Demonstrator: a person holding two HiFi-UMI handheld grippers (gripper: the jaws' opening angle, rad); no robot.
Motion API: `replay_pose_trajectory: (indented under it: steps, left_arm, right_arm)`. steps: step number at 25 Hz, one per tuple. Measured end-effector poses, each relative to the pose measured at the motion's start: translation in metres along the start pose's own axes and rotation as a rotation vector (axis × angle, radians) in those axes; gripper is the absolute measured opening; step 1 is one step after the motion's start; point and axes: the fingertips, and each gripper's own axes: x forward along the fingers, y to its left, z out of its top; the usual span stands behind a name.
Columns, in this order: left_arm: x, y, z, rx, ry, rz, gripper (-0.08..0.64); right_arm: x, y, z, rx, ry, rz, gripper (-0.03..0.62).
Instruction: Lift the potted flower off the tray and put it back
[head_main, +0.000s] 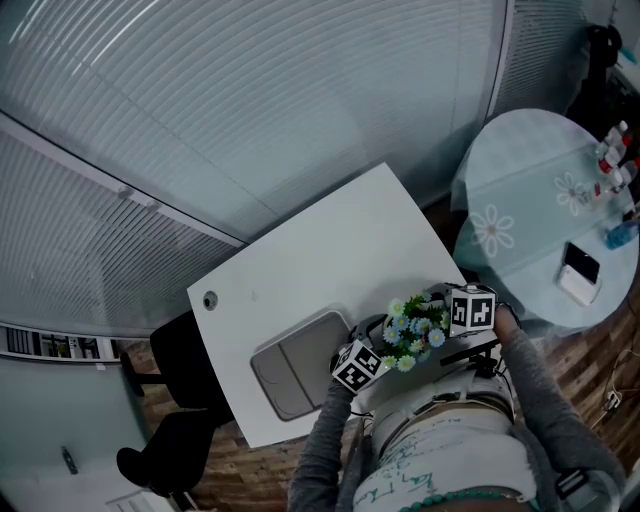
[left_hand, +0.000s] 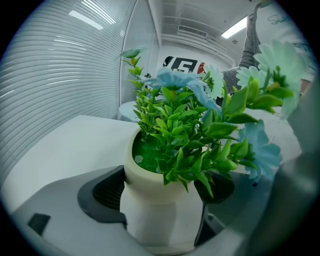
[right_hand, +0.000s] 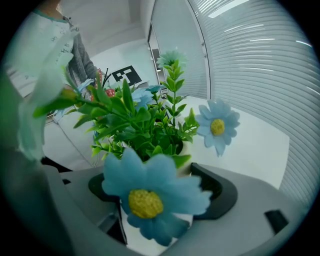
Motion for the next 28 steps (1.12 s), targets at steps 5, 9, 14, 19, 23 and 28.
replay_pose_trajectory:
  steps: [5, 9, 14, 19, 23, 28]
  left_arm:
    - [0.0002, 0.0005, -0.0002, 0.003, -0.002, 0.004, 0.437]
    - [-0.0006, -0.0001, 0.0003, 0.004, 0.002, 0.003, 0.437]
    - [0.0006, 0.0001, -0.0001, 0.003, 0.002, 0.005, 0.437]
    - [0.0002, 0.0002, -0.0008, 0.003, 0.005, 0.004, 0.437]
    - [-0.0005, -0.0008, 0.0002, 0.002, 0.003, 0.000, 0.437]
    - [0.0000, 0.0000, 0.0015, 0.004, -0.009, 0.007, 0.437]
  right_arm:
    - [0.0006, -0.0005, -0.0021, 0.000, 0.007, 0.001, 0.367]
    - [0.0001, -0.0004, -0.0005, 0.002, -0.001, -0.001, 0.367]
    - [0.0004, -0.0007, -0.0010, 0.003, -0.007, 0.001, 0.367]
    - [0.0018, -0.0021, -0.0026, 0.005, -0.012, -0.006, 0.367]
    - [-0.0001, 0.0000, 0.0001, 0.007, -0.018, -0.001, 0.367]
    - [0.0002, -0.0020, -0.0025, 0.019, -0.021, -0.004, 0.367]
